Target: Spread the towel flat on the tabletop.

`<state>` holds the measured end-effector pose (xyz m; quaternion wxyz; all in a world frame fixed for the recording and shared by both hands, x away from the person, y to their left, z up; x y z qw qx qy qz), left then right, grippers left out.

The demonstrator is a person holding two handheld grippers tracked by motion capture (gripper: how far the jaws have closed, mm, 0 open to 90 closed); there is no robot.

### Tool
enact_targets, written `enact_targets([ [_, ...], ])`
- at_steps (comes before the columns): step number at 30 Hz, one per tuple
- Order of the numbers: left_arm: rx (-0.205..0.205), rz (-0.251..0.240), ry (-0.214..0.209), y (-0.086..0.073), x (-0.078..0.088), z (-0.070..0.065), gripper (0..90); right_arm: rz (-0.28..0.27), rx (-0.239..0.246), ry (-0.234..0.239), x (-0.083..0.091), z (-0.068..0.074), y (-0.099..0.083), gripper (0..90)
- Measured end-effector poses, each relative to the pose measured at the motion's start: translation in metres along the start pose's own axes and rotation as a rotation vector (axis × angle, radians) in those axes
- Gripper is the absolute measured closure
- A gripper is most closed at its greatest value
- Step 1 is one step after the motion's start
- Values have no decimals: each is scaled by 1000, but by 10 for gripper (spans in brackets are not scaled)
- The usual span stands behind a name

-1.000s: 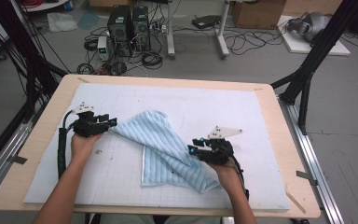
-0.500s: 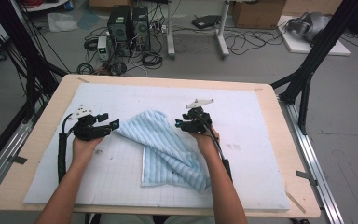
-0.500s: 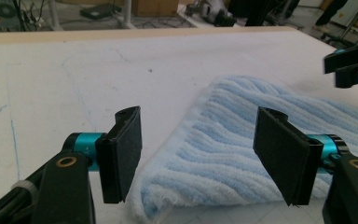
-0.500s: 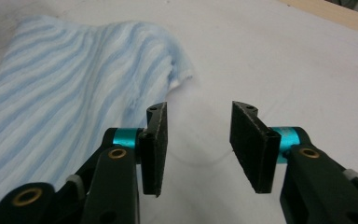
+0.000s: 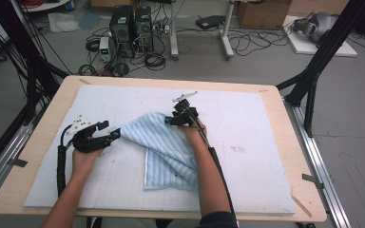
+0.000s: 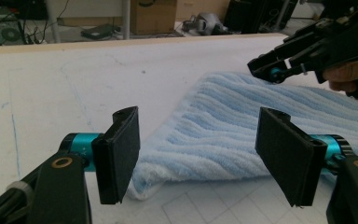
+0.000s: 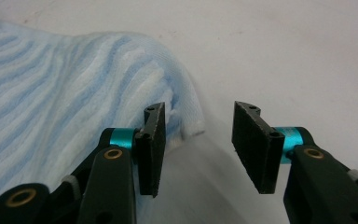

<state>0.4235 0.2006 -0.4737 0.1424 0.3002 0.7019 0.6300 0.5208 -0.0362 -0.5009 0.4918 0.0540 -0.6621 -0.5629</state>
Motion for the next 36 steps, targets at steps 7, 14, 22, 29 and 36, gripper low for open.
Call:
enact_targets([
  [7,8,-24,20,0,2,2,316,42,74,-11,-10,8,0,806],
  [14,25,-65,17,2,6,3,311,-7,146,-124,15,-2,17,818],
  [22,12,-56,28,2,5,3,313,-51,106,-413,65,-59,24,820],
  [29,9,-57,33,2,4,2,317,-35,59,-712,107,-105,16,816],
  [36,9,-54,36,2,4,3,318,-39,-2,-681,106,-113,-3,665],
])
Point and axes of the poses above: each handheld gripper's, and its own axes: x roughly backward along the jaws, y roughly out of its top, z roughly to its left, the point moved 9 cm from there along -x, roughly forward along the jaws, and after that the axes turned 6 degrees about -z, right-handed, at the moved point
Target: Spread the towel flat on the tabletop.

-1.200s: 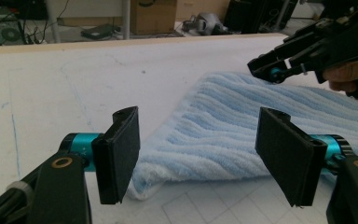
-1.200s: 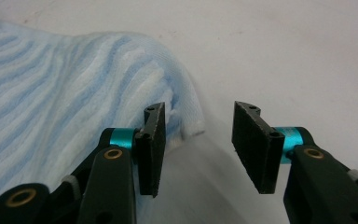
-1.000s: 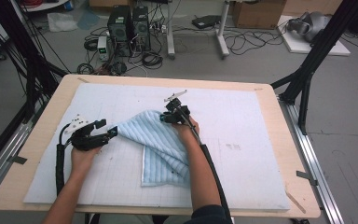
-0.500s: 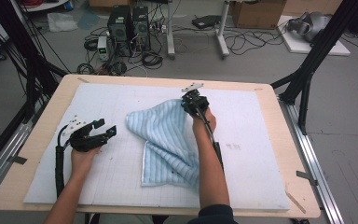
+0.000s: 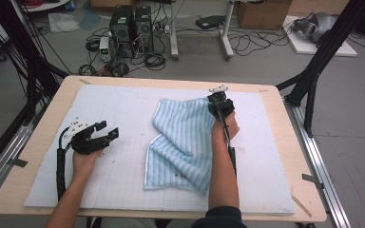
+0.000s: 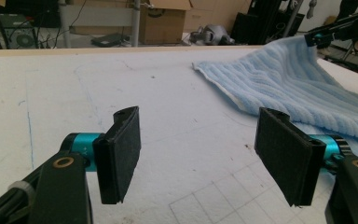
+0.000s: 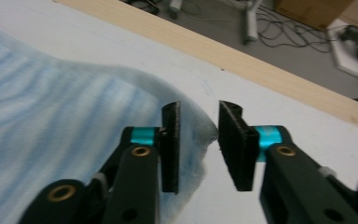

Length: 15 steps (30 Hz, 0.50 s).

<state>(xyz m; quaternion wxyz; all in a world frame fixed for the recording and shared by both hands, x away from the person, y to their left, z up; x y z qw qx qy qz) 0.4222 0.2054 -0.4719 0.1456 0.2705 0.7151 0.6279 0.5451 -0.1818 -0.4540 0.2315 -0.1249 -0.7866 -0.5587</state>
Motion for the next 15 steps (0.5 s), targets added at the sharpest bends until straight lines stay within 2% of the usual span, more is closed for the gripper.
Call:
enact_targets([
  [1,-1,0,1,0,0,0,319,-9,0,1,2,1,-1,634],
  [3,-1,1,1,0,0,0,320,-30,-23,34,5,3,-1,565],
  [4,0,1,2,0,0,0,321,-39,-32,48,8,3,-2,558],
  [5,1,1,2,0,0,0,321,-46,-48,93,9,6,-4,536],
  [6,2,1,3,0,0,0,322,-35,-66,121,11,8,-8,520],
  [7,2,2,5,0,0,0,322,-23,-61,131,12,9,-12,516],
  [9,3,2,8,0,0,1,322,16,-73,199,12,16,-24,489],
  [12,-1,5,10,0,0,1,322,60,-56,264,11,25,-42,519],
  [13,-4,7,10,0,0,1,322,73,-40,258,10,26,-48,536],
  [15,-4,6,13,0,-1,1,322,92,-55,269,9,27,-57,581],
])
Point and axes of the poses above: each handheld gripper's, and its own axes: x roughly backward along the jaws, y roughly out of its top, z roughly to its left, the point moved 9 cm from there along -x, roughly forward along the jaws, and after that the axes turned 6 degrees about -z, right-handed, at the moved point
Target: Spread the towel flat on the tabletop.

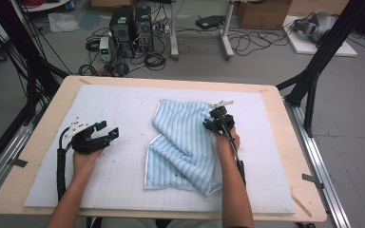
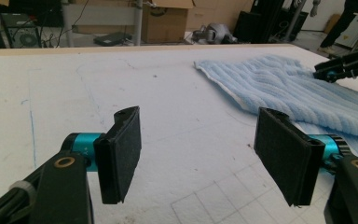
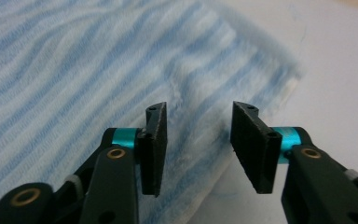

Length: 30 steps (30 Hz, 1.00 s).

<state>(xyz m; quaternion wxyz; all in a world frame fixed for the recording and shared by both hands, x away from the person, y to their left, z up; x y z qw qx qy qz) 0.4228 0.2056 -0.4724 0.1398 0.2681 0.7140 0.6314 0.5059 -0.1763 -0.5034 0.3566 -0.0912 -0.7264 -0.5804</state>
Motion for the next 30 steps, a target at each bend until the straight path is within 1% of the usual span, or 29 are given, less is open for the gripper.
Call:
enact_targets([
  [1,0,0,1,0,0,0,322,-3,-18,15,-1,0,-2,636],
  [2,-1,1,2,0,0,0,323,-6,-34,45,0,2,-3,756],
  [3,-1,1,2,0,0,0,323,-2,-17,46,1,3,-2,839],
  [4,0,1,1,0,0,0,323,4,30,26,2,3,-2,851],
  [5,1,0,2,0,0,0,323,4,59,-3,3,1,0,853],
  [7,0,2,3,0,0,0,324,-15,45,-56,8,-7,3,855],
  [9,-3,2,3,0,0,0,324,-31,41,-129,12,-21,4,854],
  [10,-4,1,4,0,0,0,323,-31,38,-155,13,-26,4,853],
  [11,-4,1,5,0,0,0,323,-32,31,-210,16,-34,3,852],
  [13,-4,1,5,0,0,0,323,-21,16,-284,19,-46,0,849],
  [16,-5,2,5,0,0,0,323,1,1,-337,22,-56,-5,825],
  [17,-6,3,5,0,0,0,324,5,1,-347,23,-58,-6,808],
  [18,-7,5,6,0,0,0,323,-4,-6,-354,25,-60,-6,782],
  [19,-8,5,5,0,0,0,323,-20,-38,-337,26,-61,-6,723],
  [21,-8,6,5,0,0,0,323,-52,-60,-295,28,-58,-6,627],
  [22,-10,6,4,0,-1,-1,323,-73,-71,-264,29,-55,-5,561],
  [23,-9,6,3,0,-1,-1,322,-89,-83,-238,31,-53,-4,528],
  [24,-9,13,5,0,-1,-1,319,-98,-96,-229,34,-52,-5,507],
  [25,-8,12,15,0,-1,0,307,-120,-111,-206,37,-49,-5,491],
  [26,-8,12,21,0,-1,1,297,-144,-128,-173,40,-47,-5,456],
  [27,-5,10,19,0,-1,1,295,-166,-141,-156,44,-45,-5,423],
  [28,1,9,21,0,-1,1,295,-184,-154,-137,50,-42,-6,410],
  [29,6,8,18,0,-1,1,293,-199,-158,-117,55,-40,-7,401],
  [30,12,4,13,1,-1,1,290,-208,-161,-108,58,-39,-8,383],
])
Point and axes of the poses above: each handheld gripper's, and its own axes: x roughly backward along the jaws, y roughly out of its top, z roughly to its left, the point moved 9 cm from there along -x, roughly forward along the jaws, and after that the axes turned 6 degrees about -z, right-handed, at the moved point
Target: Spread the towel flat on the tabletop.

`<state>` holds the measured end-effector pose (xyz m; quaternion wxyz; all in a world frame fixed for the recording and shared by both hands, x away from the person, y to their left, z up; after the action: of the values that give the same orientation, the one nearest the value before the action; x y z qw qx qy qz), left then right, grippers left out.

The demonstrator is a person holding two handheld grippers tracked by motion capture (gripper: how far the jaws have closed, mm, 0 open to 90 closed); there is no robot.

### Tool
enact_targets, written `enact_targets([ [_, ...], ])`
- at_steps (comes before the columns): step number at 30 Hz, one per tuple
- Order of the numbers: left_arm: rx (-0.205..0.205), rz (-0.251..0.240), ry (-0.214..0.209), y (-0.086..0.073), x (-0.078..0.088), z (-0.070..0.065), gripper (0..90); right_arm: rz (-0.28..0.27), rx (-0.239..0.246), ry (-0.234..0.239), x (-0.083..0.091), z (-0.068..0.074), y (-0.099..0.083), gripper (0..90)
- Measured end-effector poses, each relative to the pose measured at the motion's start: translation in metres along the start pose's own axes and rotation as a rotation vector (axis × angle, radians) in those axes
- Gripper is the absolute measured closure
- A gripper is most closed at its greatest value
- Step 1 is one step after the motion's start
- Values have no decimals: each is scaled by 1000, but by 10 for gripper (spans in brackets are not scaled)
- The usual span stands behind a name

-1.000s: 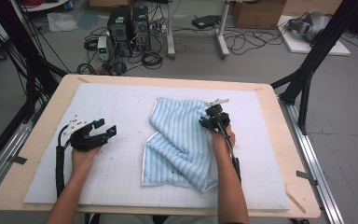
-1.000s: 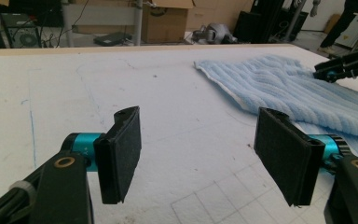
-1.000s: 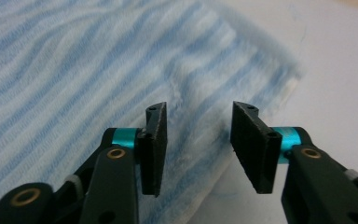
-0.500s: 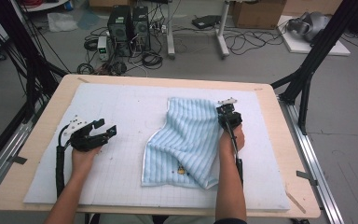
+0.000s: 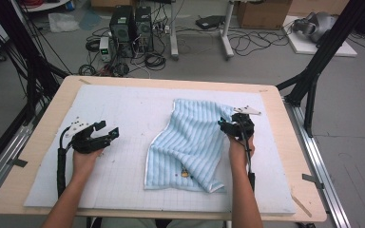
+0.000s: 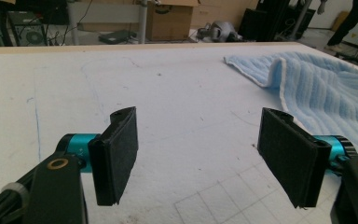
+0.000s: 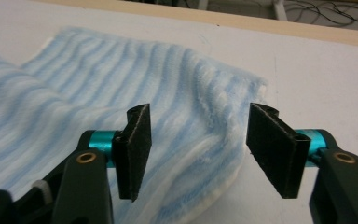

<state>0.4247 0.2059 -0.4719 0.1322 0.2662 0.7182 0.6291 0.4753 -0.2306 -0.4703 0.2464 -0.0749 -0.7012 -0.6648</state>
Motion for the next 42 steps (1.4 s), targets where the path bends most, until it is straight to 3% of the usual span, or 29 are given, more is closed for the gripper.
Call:
enact_targets([
  [4,21,-4,-25,3,-3,-5,288,22,-10,52,16,1,-5,332],
  [7,32,23,-74,5,-10,-14,271,-10,9,75,30,3,-7,296],
  [11,45,44,-133,12,-27,-27,212,3,14,105,45,5,-22,226],
  [13,20,62,-123,13,-35,-30,220,7,28,112,51,4,-30,213],
  [17,21,89,-148,15,-51,-38,243,17,47,126,58,2,-42,186],
  [22,60,125,-207,14,-71,-54,284,21,57,141,61,2,-48,185],
  [26,32,151,-232,8,-91,-70,293,-2,31,149,65,4,-45,185],
  [31,-24,202,-249,0,-113,-91,296,-7,70,156,70,6,-46,226],
  [34,-79,233,-202,-2,-126,-98,269,1,71,149,69,4,-49,225],
  [38,-103,274,-241,-5,-137,-113,279,23,59,141,68,0,-53,216],
  [42,-107,334,-219,-13,-144,-117,376,18,41,144,69,-1,-54,215],
])
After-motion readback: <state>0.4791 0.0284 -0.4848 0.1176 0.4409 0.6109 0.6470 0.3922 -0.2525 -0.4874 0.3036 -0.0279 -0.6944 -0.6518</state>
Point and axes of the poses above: each handheld gripper's, and its own axes: x roughly backward along the jaws, y roughly out of its top, z roughly to its left, the point moved 9 cm from there along -x, roughly forward along the jaws, and after that the axes turned 6 degrees about -z, right-handed, at the moved point
